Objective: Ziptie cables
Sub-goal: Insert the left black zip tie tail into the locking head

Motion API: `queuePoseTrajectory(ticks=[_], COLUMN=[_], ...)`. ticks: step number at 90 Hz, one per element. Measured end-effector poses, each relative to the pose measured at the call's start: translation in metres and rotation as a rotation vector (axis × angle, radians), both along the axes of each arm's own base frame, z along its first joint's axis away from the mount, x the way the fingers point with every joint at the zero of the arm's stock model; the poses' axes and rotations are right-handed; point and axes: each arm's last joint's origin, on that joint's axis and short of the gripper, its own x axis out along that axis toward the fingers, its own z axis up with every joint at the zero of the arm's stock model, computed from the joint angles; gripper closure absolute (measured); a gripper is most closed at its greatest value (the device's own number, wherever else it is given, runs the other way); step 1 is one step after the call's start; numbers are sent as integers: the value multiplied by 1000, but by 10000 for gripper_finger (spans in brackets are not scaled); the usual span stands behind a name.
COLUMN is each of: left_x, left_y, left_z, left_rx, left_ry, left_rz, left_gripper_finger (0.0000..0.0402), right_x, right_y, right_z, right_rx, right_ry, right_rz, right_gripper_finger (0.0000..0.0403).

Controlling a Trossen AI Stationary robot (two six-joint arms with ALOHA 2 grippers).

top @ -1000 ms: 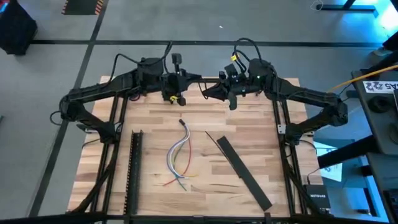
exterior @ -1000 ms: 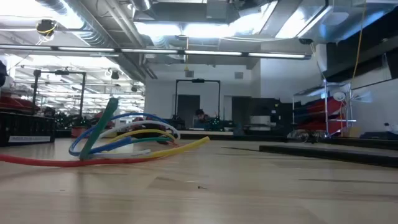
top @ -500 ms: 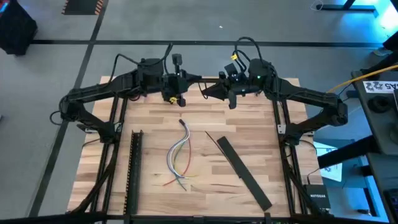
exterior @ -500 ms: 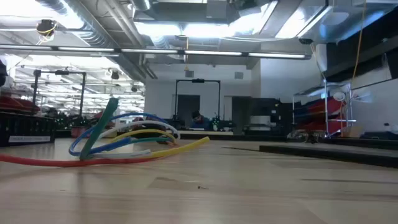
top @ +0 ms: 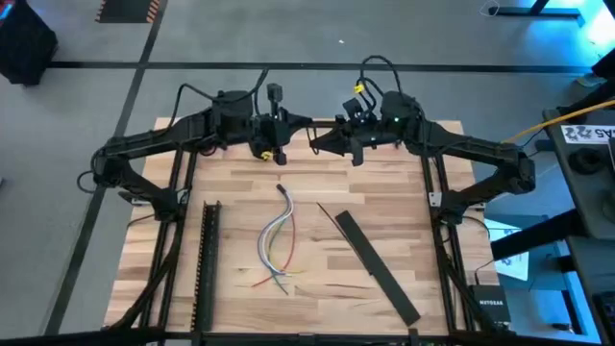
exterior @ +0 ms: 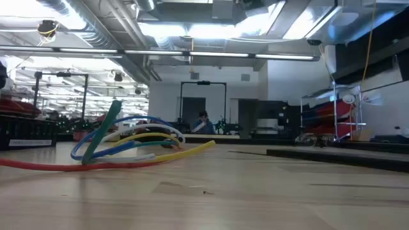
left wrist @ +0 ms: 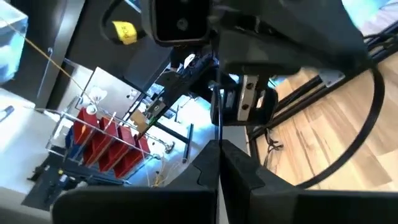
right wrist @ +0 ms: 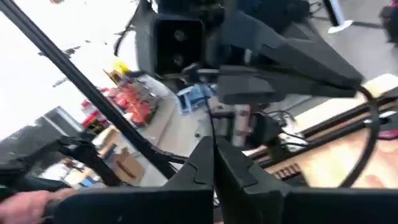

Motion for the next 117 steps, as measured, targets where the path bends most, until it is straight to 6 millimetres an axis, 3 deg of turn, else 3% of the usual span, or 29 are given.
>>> queuePoseTrajectory(ticks=[20, 39, 117], left_x=[0, 1, 7], left_y=[-2, -1, -27], left_z=[1, 9, 2], left_rx=[191, 245, 237], left_ry=[70, 1, 57], left_rz=[0, 18, -73], left_gripper_finger=[401, 401, 401], right_x=[0, 0, -3], right_y=[1, 1, -13], right_z=[1, -2, -11], right_rx=[193, 292, 279], right_ry=[39, 94, 166], right_rz=[28, 28, -67], right_gripper_finger=[403, 403, 403])
